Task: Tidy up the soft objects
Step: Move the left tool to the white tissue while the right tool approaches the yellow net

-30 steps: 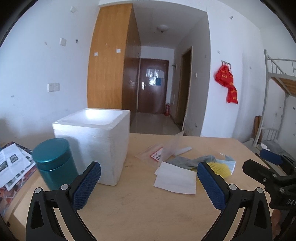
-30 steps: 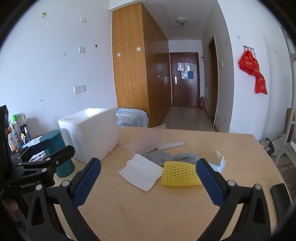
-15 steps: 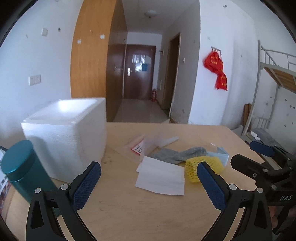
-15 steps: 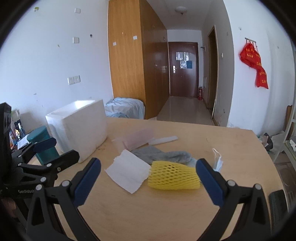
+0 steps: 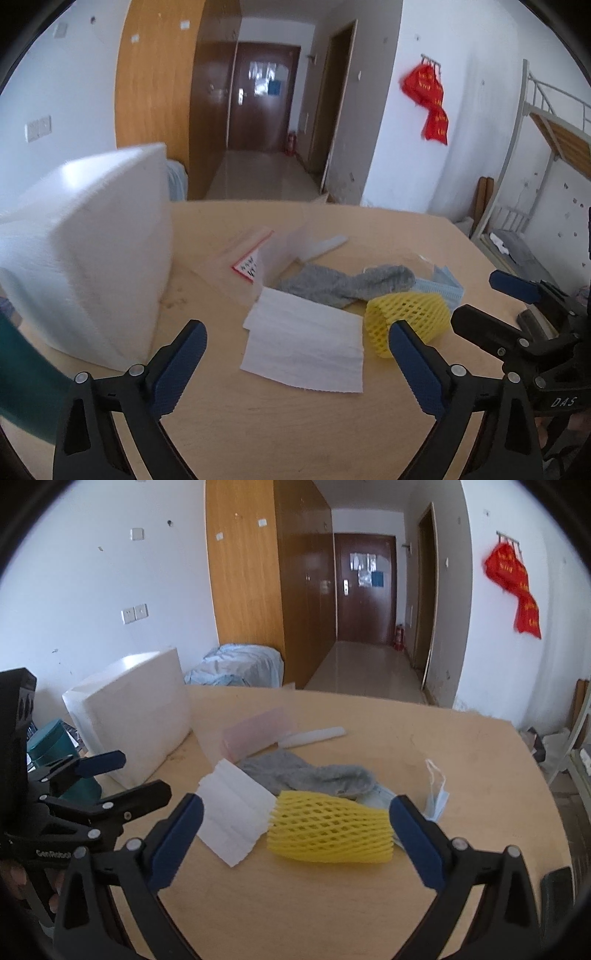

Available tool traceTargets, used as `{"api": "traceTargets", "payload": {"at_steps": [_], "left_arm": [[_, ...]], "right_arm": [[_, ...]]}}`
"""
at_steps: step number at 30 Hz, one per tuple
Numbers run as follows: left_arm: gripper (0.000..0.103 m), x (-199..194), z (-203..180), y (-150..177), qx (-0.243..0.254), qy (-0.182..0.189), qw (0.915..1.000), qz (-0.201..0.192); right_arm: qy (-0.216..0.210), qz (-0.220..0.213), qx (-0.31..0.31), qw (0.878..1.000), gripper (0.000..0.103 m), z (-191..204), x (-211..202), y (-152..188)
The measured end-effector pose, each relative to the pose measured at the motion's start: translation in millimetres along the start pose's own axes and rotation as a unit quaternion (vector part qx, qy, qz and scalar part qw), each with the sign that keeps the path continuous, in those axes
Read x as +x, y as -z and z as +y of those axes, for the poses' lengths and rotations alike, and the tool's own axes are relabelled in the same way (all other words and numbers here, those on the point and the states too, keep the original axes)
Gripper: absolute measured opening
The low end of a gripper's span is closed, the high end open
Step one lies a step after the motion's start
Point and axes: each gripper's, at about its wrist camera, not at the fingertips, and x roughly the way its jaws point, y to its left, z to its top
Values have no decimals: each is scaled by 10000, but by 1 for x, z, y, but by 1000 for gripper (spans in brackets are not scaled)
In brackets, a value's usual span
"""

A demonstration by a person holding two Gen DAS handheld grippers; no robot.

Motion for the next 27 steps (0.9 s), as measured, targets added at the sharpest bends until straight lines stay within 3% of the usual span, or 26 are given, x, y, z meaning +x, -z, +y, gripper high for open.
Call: {"api": "traceTargets", "payload": {"at_steps": [27], "left_arm": [[97, 81, 1, 6, 131, 97, 9942, 1060]], "right_arm": [[86, 814, 52, 9966, 99, -26, 54, 13]]}}
